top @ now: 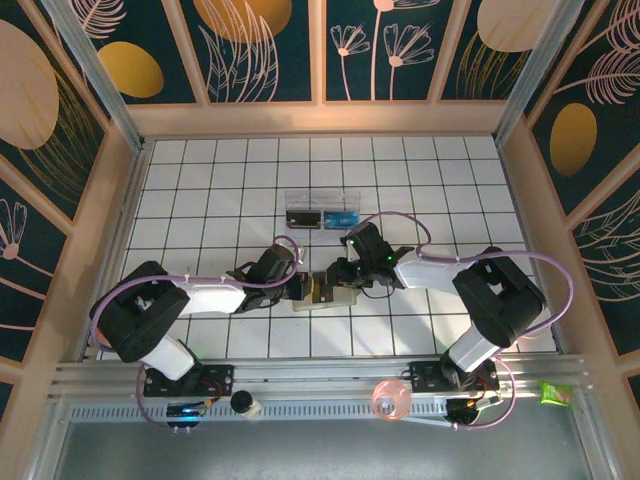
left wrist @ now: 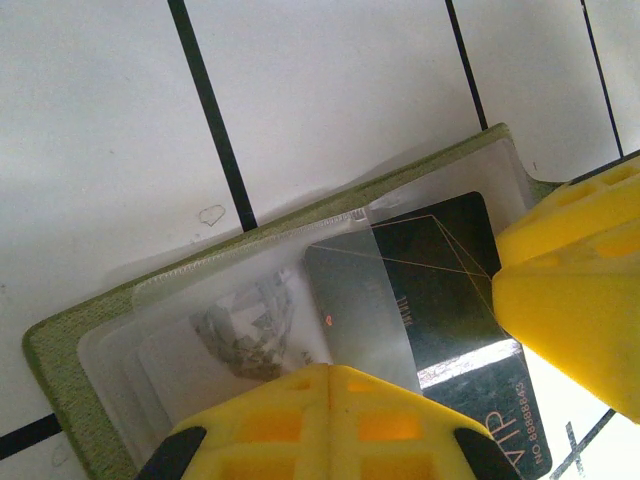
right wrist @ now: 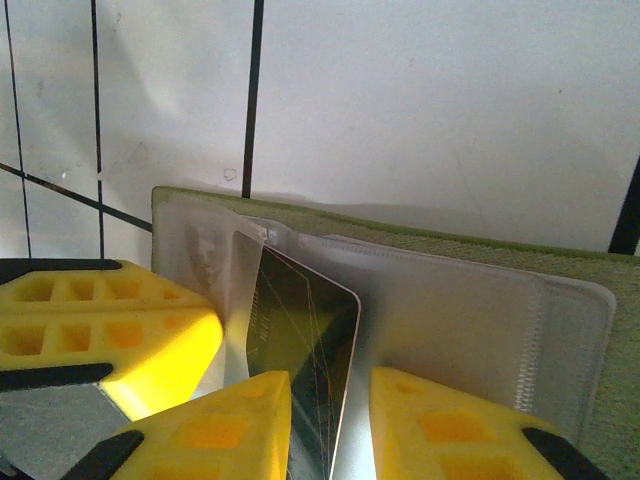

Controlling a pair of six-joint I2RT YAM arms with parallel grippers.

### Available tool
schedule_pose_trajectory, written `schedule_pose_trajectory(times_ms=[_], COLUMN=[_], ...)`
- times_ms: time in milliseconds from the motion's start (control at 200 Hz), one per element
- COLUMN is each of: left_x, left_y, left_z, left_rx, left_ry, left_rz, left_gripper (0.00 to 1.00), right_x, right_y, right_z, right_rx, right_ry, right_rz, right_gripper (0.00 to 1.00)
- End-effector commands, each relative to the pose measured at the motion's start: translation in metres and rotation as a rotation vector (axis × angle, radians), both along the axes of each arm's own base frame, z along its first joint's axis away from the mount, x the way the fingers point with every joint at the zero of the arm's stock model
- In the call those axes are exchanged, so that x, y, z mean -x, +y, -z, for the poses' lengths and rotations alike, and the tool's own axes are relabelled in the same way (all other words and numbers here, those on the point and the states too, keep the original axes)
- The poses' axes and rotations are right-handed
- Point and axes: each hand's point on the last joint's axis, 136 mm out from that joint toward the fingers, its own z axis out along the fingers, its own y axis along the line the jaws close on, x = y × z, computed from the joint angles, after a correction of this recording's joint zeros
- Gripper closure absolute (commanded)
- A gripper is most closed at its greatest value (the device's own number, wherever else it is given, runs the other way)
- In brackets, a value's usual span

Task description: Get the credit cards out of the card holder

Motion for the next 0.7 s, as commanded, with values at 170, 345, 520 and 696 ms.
schedule_pose_trajectory(times_ms=[170, 345, 520, 696], left_x=[0.016, 0.016, 0.018, 0.017], left_y=[0.016, 0.014, 0.012, 0.014], left_z=[0.029, 0.029, 0.029, 0.028], left_rx=[-0.086, -0.083, -0.076, -0.077], left_ry=[0.076, 0.08, 0.088, 0.084], left_rz=[0.002, 0.011, 0.02, 0.01], left_gripper=[0.97, 0.97, 0.99, 0.98], right_x=[0.003, 0.004, 0.004, 0.002], right_y=[-0.001, 0.005, 0.006, -0.006], right_z=[0.002, 0.004, 0.005, 0.001], right_rx=[-0.026, -0.064, -0.07, -0.046], right_ry=[0.02, 0.037, 0.04, 0.014], right_rz=[0.0, -0.002, 0.0, 0.038], right_gripper=[0.72, 0.74, 0.83, 0.91])
